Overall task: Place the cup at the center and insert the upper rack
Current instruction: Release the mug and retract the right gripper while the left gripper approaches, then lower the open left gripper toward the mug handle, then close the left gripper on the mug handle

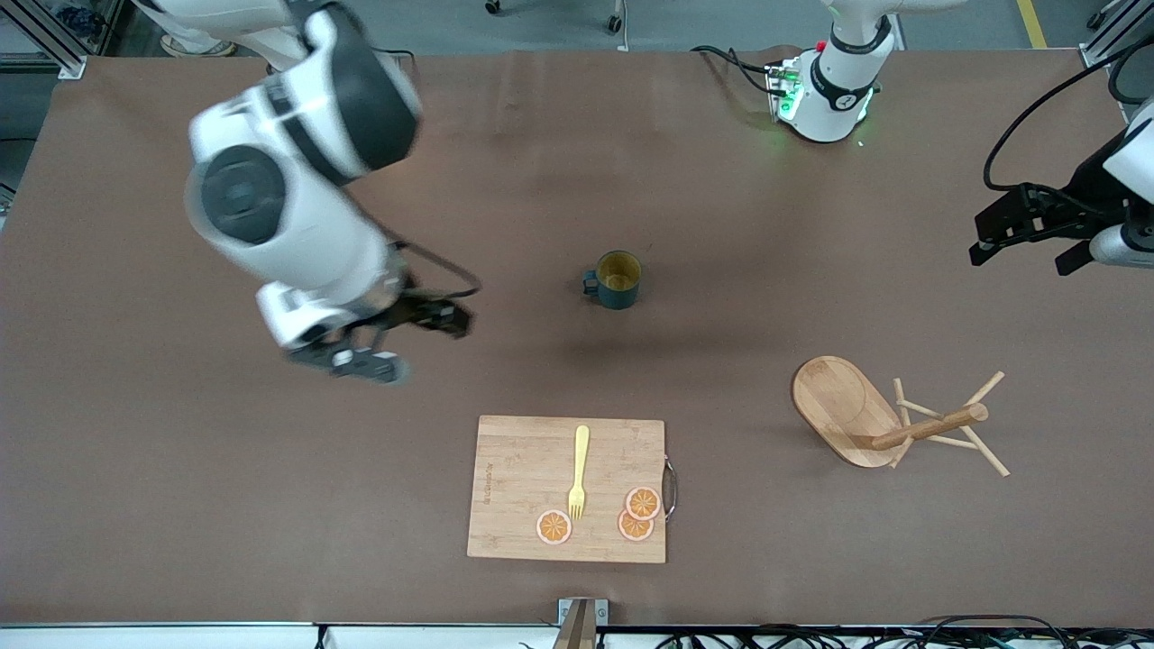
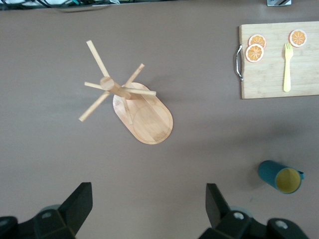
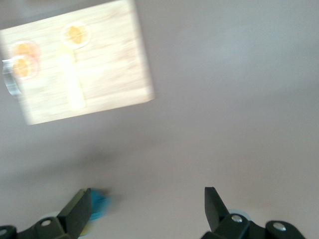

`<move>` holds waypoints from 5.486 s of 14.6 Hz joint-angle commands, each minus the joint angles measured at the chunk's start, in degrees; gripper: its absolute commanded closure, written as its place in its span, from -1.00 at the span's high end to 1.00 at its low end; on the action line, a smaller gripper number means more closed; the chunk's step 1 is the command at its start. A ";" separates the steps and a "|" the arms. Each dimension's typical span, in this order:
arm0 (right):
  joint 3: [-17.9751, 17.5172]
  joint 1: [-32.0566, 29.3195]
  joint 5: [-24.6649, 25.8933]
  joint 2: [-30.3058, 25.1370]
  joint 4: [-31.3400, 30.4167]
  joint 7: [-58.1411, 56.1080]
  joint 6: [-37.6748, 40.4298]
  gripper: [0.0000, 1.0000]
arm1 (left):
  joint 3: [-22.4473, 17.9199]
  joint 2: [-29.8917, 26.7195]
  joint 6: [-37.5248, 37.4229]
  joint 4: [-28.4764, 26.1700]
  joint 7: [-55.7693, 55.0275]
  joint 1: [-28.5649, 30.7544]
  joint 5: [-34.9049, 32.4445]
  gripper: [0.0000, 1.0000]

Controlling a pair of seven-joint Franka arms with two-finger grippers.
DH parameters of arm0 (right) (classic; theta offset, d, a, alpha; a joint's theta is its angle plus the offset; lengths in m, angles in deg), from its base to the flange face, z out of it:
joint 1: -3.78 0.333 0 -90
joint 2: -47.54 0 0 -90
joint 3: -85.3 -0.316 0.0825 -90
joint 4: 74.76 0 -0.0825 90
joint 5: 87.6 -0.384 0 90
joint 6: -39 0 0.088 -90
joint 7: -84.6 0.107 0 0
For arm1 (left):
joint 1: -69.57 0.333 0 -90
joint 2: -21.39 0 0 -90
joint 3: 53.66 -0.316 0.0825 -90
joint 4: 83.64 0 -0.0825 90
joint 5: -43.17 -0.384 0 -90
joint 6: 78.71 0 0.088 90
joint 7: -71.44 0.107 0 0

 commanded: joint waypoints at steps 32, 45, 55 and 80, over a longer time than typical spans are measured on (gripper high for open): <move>1.35 -22.00 5.32 -32.09 -30.80 -34.10 -4.98 1.00 | 36.22 40.16 11.78 -8.45 -126.68 -37.73 -71.70 1.00; 1.26 -21.74 5.06 -31.83 -30.01 -34.01 -4.63 1.00 | 29.63 41.22 15.03 -11.52 -127.39 -42.04 -77.94 1.00; -1.99 -24.64 4.88 -31.83 -29.83 -34.01 -4.71 1.00 | 28.85 42.53 14.42 -16.89 -134.23 -43.18 -89.26 1.00; -1.99 -24.29 5.41 -31.21 -29.39 -34.01 -5.86 1.00 | 12.14 48.25 13.19 -14.43 -139.08 -55.84 -101.32 0.82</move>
